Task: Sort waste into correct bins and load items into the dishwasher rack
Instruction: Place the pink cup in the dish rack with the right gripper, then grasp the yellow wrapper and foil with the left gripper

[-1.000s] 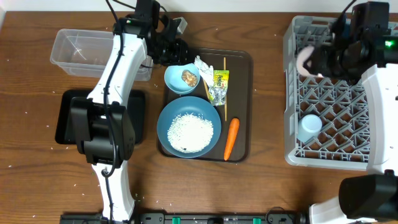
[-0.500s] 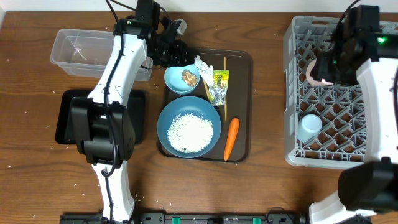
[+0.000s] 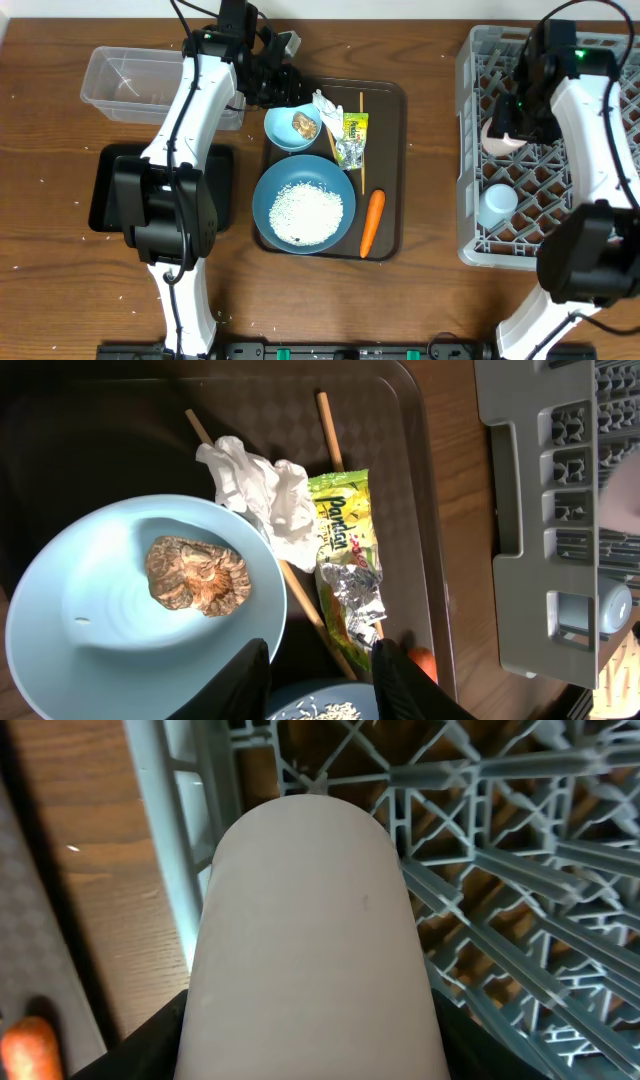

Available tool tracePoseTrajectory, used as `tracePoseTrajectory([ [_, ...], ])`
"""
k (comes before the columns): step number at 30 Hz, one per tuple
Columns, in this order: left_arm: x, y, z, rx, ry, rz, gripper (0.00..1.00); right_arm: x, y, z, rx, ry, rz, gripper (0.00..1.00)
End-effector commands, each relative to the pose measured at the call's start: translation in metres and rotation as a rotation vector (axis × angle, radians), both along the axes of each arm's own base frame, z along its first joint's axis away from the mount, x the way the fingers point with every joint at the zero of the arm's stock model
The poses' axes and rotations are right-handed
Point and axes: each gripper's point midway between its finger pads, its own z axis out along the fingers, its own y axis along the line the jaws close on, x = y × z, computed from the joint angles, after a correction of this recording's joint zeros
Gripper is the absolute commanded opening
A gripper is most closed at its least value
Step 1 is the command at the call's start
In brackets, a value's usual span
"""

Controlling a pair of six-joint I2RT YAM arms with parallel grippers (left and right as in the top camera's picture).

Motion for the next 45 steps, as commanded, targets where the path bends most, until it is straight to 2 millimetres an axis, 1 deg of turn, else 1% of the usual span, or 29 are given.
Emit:
tracePoseTrajectory([
  [1, -0.001, 0.003, -0.001, 0.012, 0.000, 0.004, 0.35, -0.002, -0.005, -0.017, -0.010, 0.048, -0.006, 0.35],
  [5, -0.001, 0.003, 0.000, 0.012, 0.000, 0.004, 0.35, 0.002, -0.006, -0.029, -0.009, 0.069, -0.006, 0.36],
  [7, -0.001, 0.003, 0.000, 0.012, 0.000, 0.004, 0.35, 0.003, -0.006, -0.033, -0.008, 0.074, -0.006, 0.44],
  [8, -0.001, 0.003, 0.000, 0.012, 0.000, 0.004, 0.35, 0.003, -0.006, -0.033, -0.008, 0.073, -0.007, 0.56],
  [10, -0.001, 0.003, -0.001, 0.012, 0.000, 0.004, 0.35, 0.004, -0.006, -0.033, -0.009, 0.067, -0.007, 0.69],
  [11, -0.001, 0.003, -0.001, 0.012, 0.000, 0.004, 0.35, 0.005, -0.006, -0.032, -0.009, 0.064, -0.007, 0.79],
  [12, -0.001, 0.003, 0.000, 0.012, 0.000, 0.004, 0.35, 0.005, -0.006, -0.031, -0.008, 0.062, -0.007, 0.82],
  [13, -0.001, 0.003, -0.001, 0.012, 0.000, 0.004, 0.35, 0.006, -0.005, -0.029, -0.003, 0.059, -0.006, 0.83],
  [16, -0.001, 0.003, 0.000, 0.012, 0.000, 0.004, 0.35, 0.009, 0.001, -0.023, 0.031, 0.039, -0.002, 0.91],
  [19, -0.001, 0.003, -0.001, 0.012, 0.001, 0.004, 0.35, 0.015, 0.008, -0.006, 0.074, -0.001, 0.005, 0.93],
  [24, -0.001, 0.003, -0.001, 0.012, 0.001, 0.004, 0.35, 0.022, 0.012, 0.036, 0.091, -0.080, 0.011, 0.93],
  [28, -0.001, 0.003, -0.001, 0.012, 0.001, 0.004, 0.35, 0.021, 0.013, 0.067, 0.085, -0.140, 0.017, 0.93],
  [29, -0.001, 0.003, -0.001, 0.012, 0.001, 0.004, 0.36, 0.021, 0.014, 0.071, 0.085, -0.151, 0.020, 0.93],
  [30, -0.001, 0.002, -0.001, 0.012, 0.001, 0.003, 0.39, 0.020, 0.016, 0.076, 0.084, -0.162, 0.025, 0.93],
  [31, -0.002, 0.001, -0.001, 0.012, 0.001, 0.001, 0.40, 0.019, 0.019, 0.080, 0.084, -0.171, 0.032, 0.92],
  [33, -0.003, -0.001, -0.001, 0.013, -0.002, -0.008, 0.41, 0.018, 0.028, 0.085, 0.103, -0.182, 0.057, 0.93],
  [35, -0.005, -0.005, -0.001, 0.021, -0.008, -0.026, 0.42, 0.017, 0.048, 0.088, 0.154, -0.191, 0.124, 0.93],
  [38, -0.007, -0.008, -0.007, 0.082, -0.012, -0.033, 0.43, 0.019, 0.077, 0.089, 0.213, -0.200, 0.195, 0.93],
  [41, -0.011, -0.011, -0.013, 0.144, -0.013, -0.040, 0.46, 0.022, 0.104, 0.088, 0.220, -0.210, 0.260, 0.93],
  [42, -0.012, -0.011, -0.015, 0.168, -0.015, -0.043, 0.46, 0.023, 0.116, 0.087, 0.223, -0.216, 0.289, 0.92],
  [45, -0.014, -0.011, -0.020, 0.232, -0.020, -0.042, 0.46, 0.024, 0.146, 0.082, 0.231, -0.213, 0.353, 0.89],
])
